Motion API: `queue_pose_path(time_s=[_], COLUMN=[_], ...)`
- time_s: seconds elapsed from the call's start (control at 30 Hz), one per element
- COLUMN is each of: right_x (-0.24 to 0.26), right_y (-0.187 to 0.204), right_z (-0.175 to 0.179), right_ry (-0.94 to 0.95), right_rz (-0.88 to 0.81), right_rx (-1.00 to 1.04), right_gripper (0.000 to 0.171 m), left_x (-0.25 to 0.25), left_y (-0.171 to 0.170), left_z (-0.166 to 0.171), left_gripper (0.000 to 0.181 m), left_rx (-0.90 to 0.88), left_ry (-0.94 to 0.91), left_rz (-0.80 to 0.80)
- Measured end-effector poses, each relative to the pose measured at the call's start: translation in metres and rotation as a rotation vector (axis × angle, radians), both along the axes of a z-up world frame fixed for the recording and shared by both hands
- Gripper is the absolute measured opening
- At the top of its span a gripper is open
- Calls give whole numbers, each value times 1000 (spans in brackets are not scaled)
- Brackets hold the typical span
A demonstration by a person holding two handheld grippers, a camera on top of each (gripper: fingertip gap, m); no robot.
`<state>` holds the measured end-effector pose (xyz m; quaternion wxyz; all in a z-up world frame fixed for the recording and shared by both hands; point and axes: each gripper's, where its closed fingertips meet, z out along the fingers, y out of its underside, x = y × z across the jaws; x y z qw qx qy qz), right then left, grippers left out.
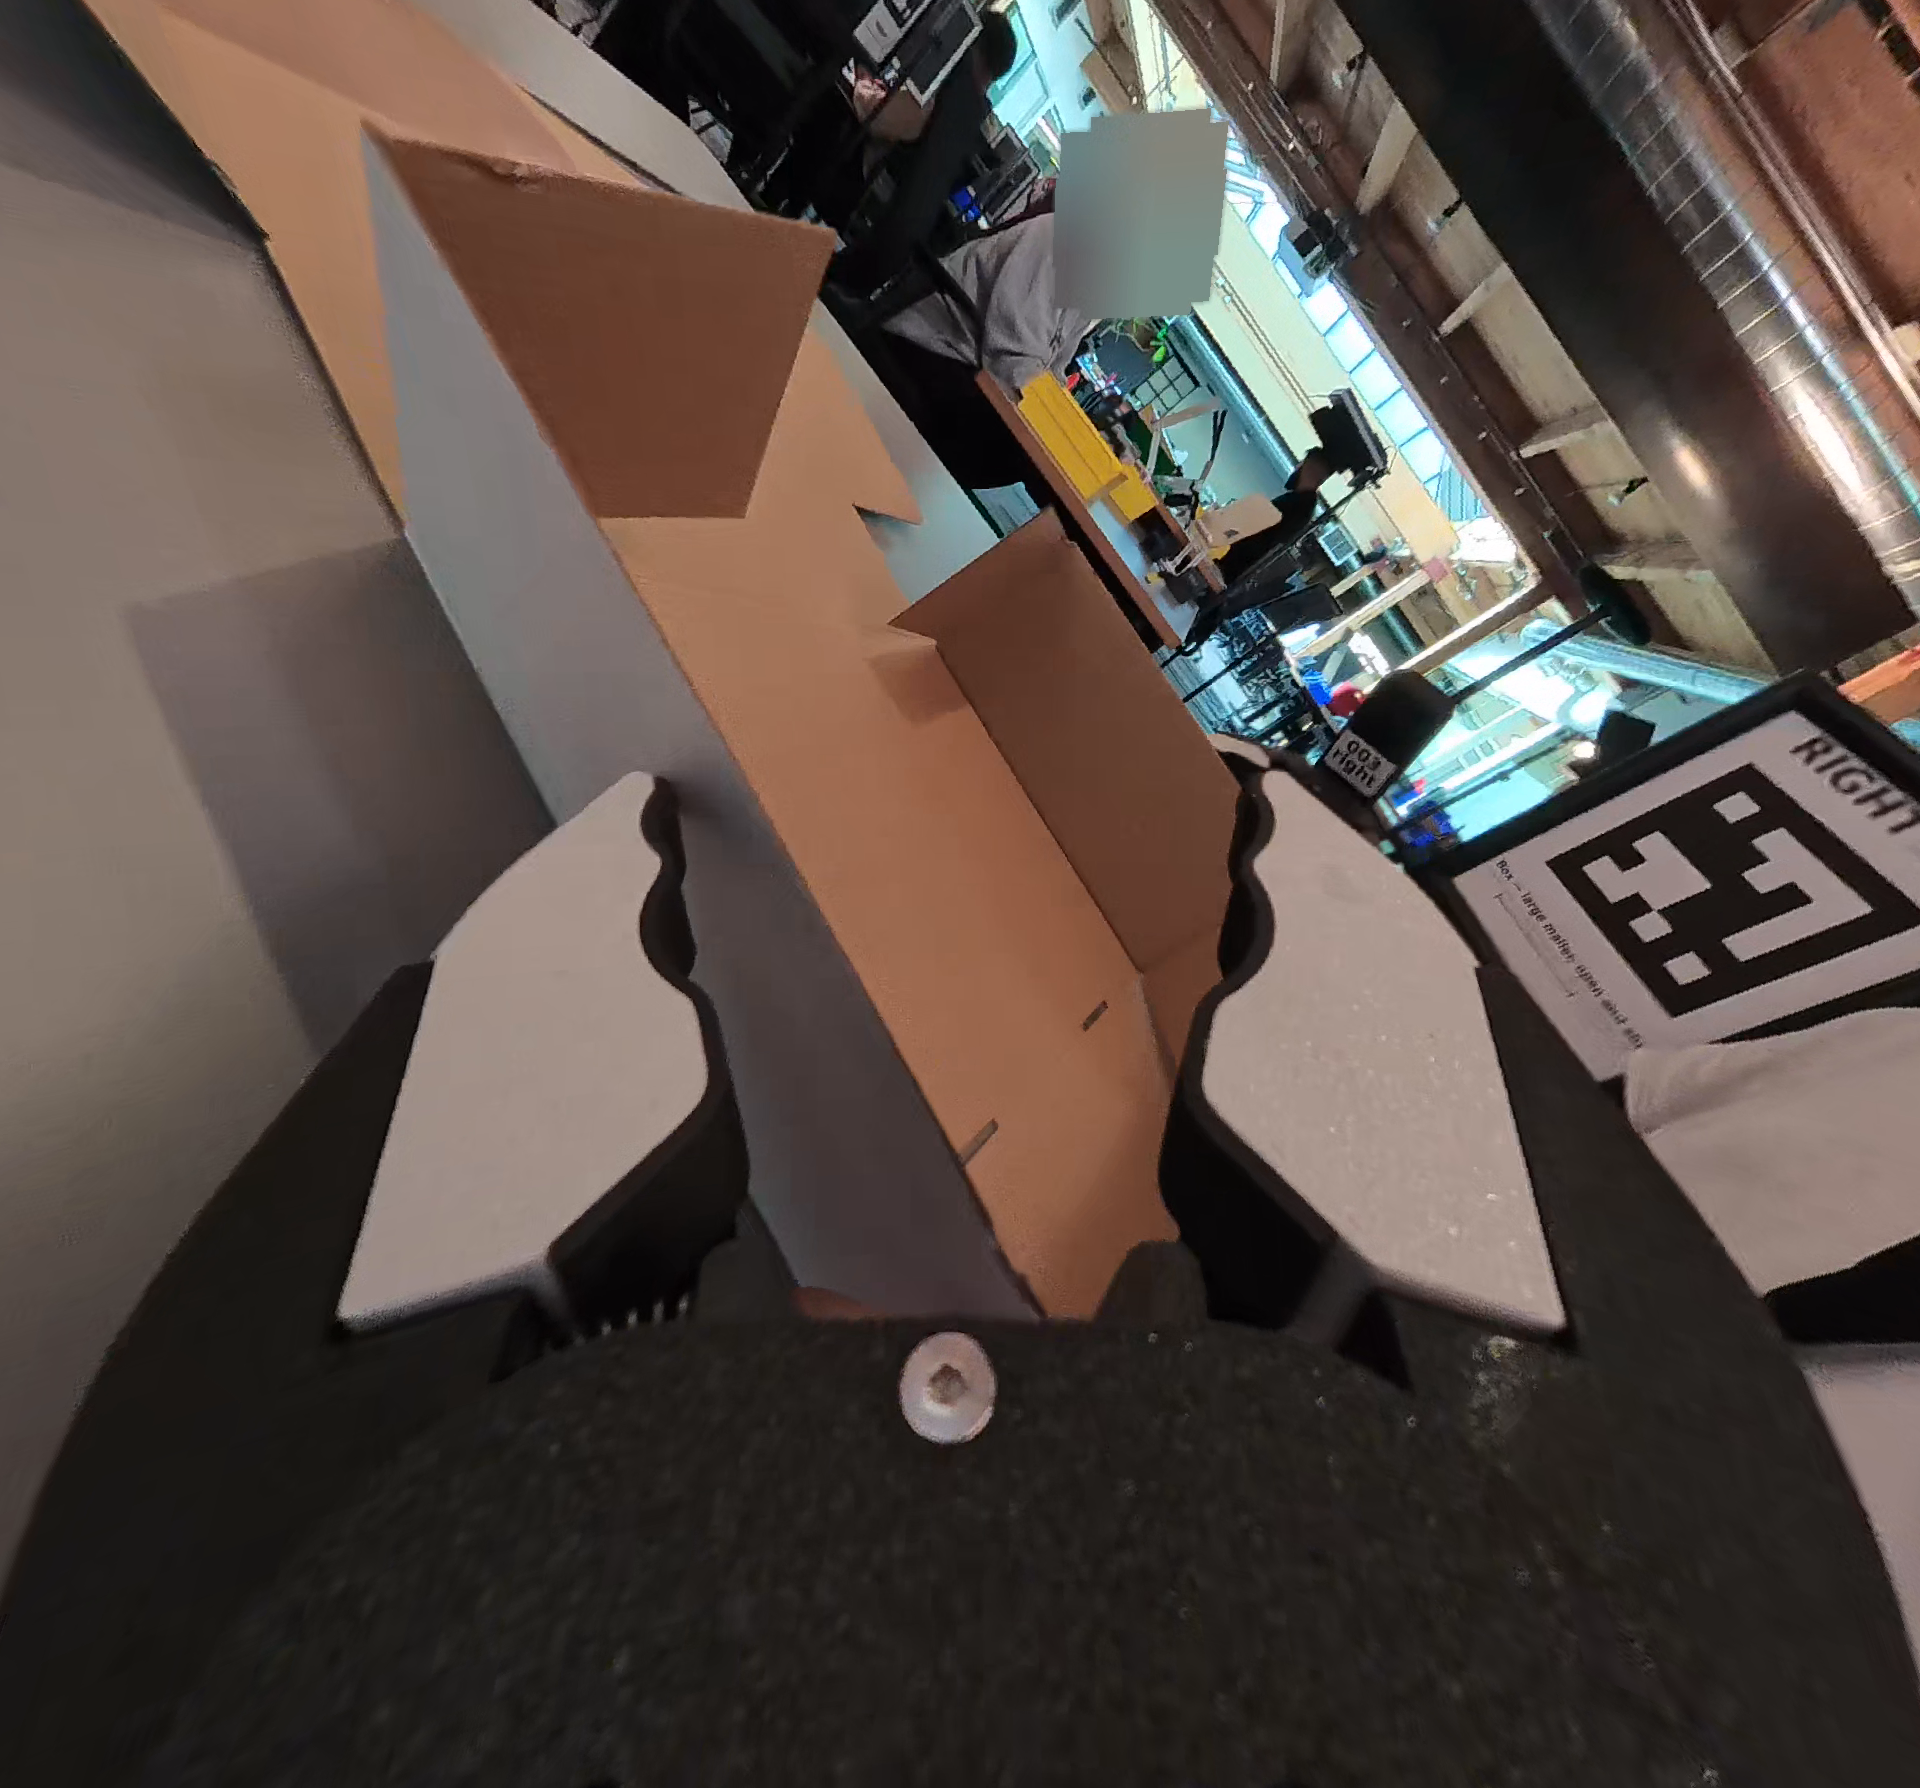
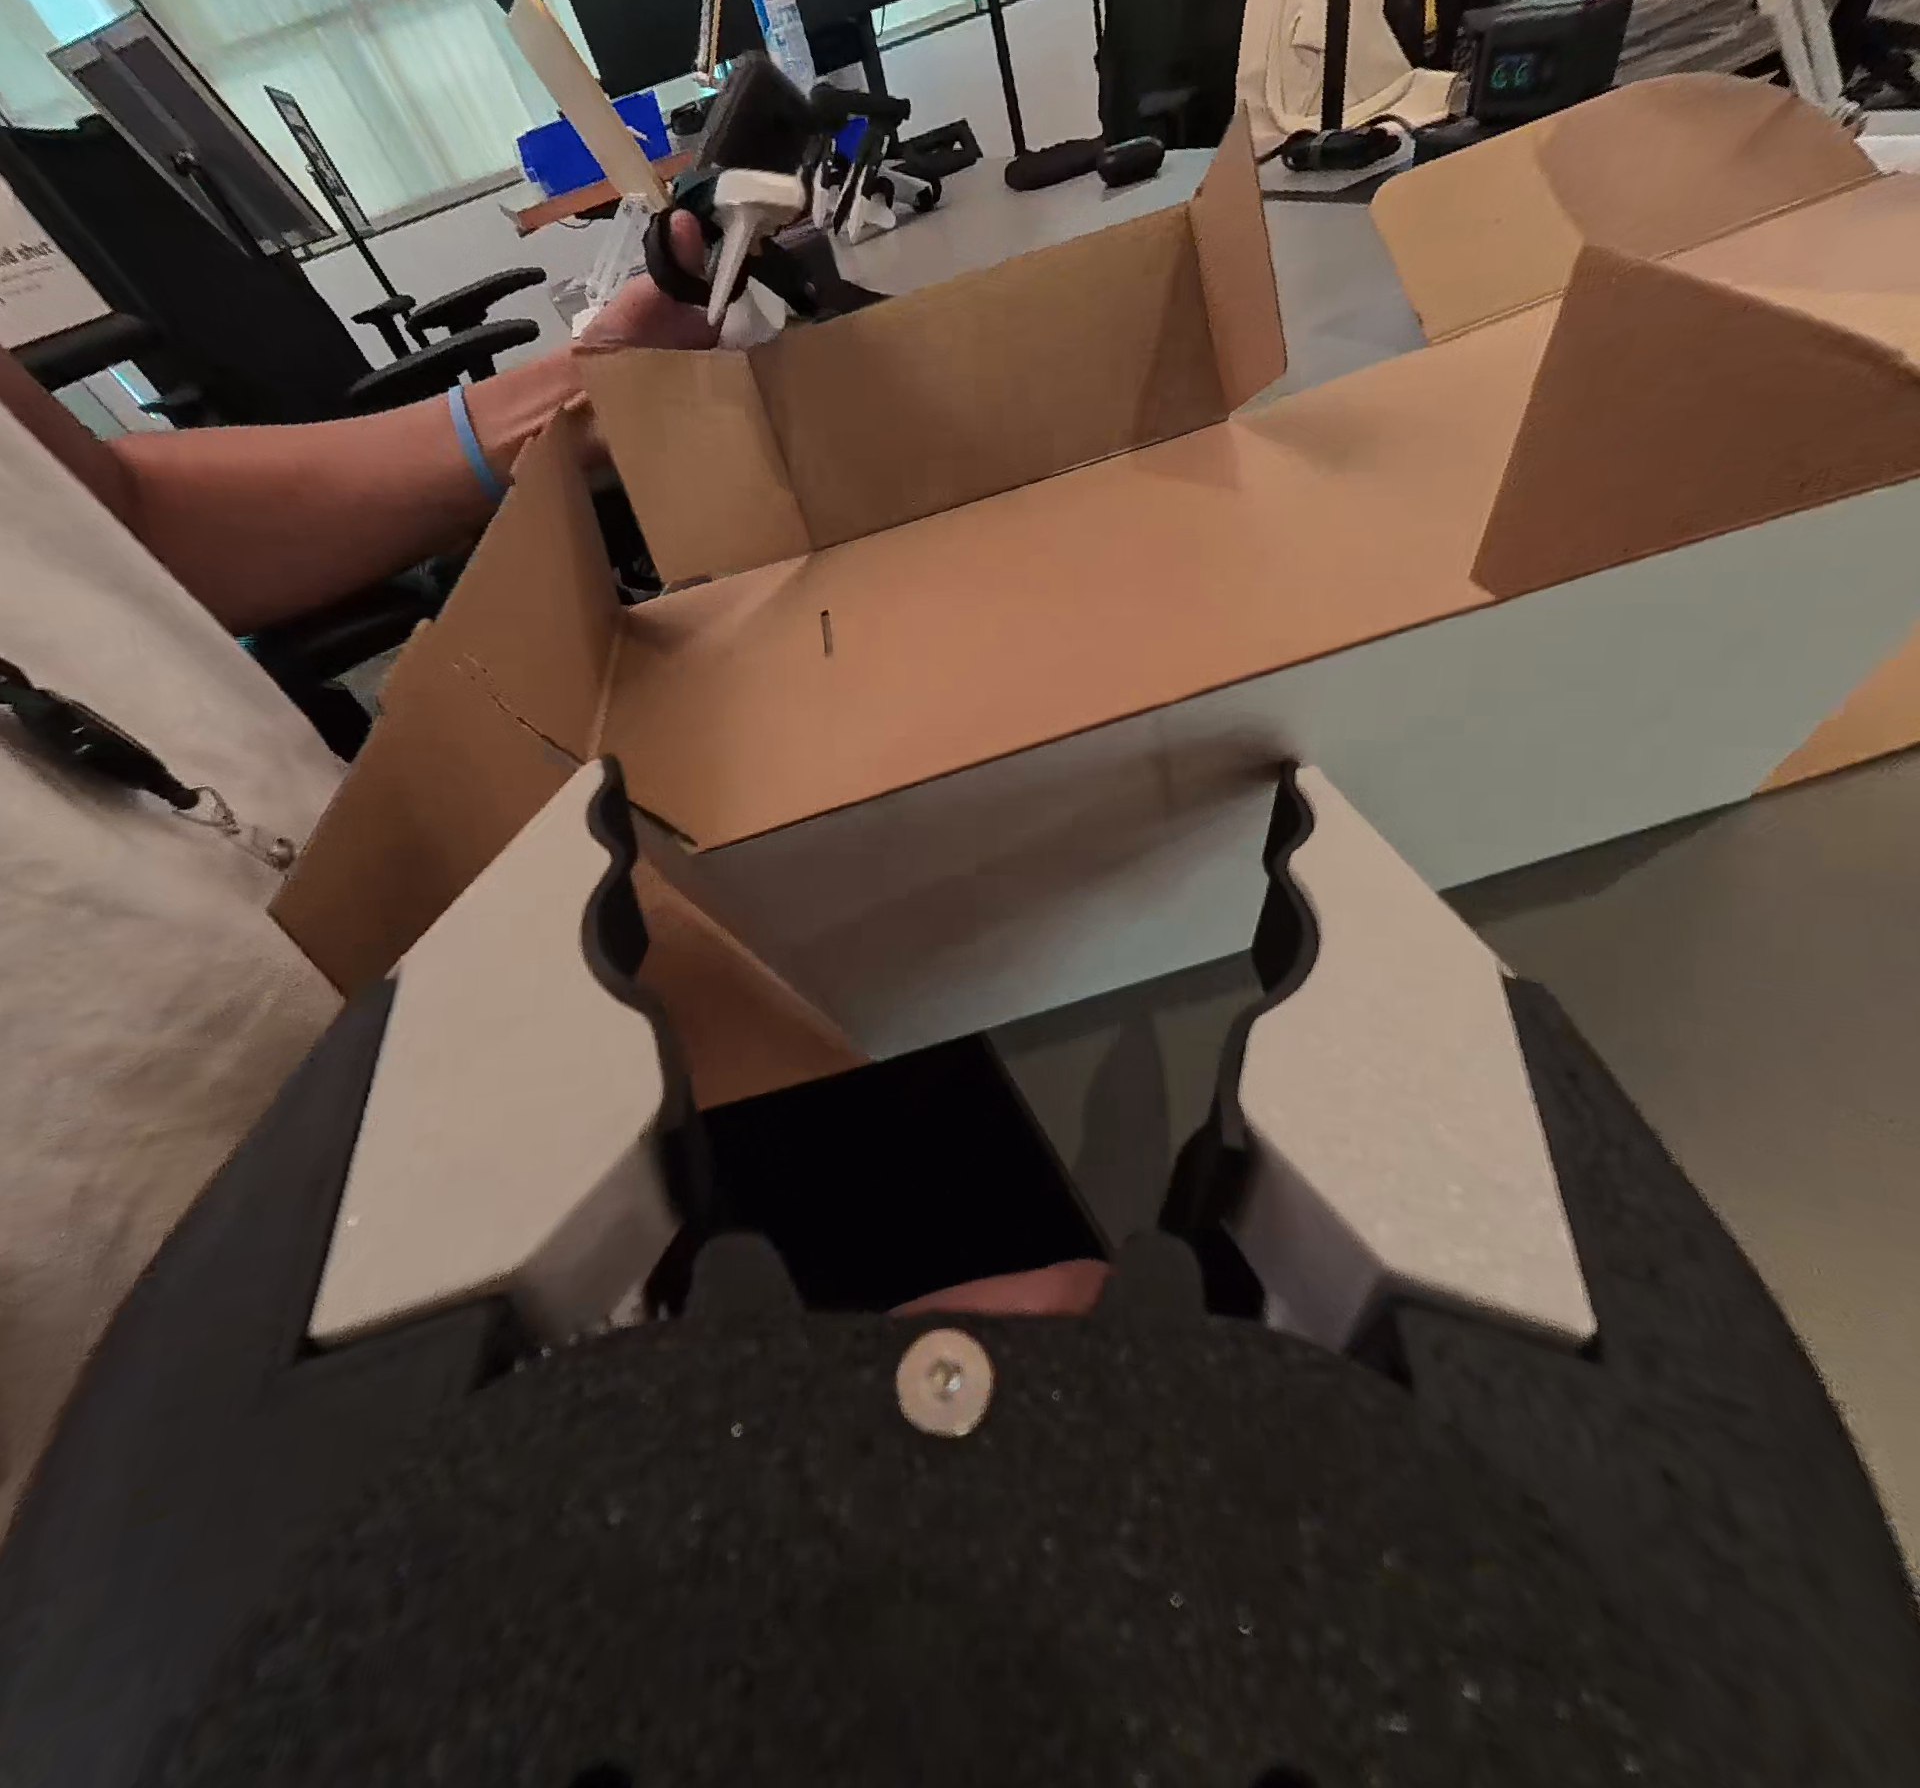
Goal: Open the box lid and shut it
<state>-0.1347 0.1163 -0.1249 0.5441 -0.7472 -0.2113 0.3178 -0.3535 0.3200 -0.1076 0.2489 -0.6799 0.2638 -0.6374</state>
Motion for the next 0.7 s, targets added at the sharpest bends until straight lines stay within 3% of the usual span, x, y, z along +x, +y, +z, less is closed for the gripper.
queue_pose_path(time_s=[0.27,0.37,0.53,0.7], right_x=[-11,-3,-2,-6], right_y=[-9,-15,-28,-36], right_z=[5,1,0,-9], right_ry=[22,1,-50,-53], right_rz=[21,0,-33,-44], right_rx=[16,-6,-24,-56], right_gripper=[126,126,125,125], left_x=[-29,-52,-88,-111], left_y=[-31,-28,-32,-42], left_z=[-1,1,-19,-29], left_gripper=[101,95,91,90], left_rx=[52,110,223,176], left_ry=[-8,6,158,159], left_rz=[-83,-43,-51,-102])
